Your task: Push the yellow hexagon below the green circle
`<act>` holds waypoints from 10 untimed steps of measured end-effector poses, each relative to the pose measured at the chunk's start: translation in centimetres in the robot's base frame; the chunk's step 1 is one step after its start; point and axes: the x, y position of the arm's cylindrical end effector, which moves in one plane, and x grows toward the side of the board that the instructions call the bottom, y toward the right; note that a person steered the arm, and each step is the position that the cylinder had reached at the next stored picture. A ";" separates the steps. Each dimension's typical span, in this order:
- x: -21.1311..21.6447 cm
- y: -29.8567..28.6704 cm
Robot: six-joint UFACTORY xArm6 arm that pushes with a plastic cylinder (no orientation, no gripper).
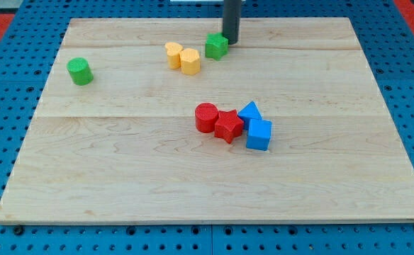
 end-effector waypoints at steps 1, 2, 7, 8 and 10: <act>2.8 -1.4; 3.4 -3.9; 8.6 -9.3; 9.8 -9.9; 11.9 -16.7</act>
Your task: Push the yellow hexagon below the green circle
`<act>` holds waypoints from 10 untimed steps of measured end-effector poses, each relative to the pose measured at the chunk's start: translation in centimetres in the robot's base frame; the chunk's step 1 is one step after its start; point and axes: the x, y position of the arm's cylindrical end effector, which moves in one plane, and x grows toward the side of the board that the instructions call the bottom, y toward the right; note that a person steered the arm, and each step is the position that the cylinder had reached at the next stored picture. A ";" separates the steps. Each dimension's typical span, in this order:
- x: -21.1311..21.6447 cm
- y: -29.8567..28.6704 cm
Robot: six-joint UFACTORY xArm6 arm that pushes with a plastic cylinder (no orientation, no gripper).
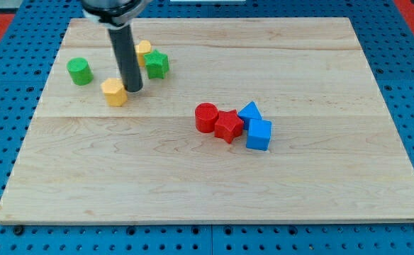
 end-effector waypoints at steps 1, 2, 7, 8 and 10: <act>1.5 -0.9; 3.3 -0.5; 0.7 2.1; 0.1 2.2; 0.0 -3.5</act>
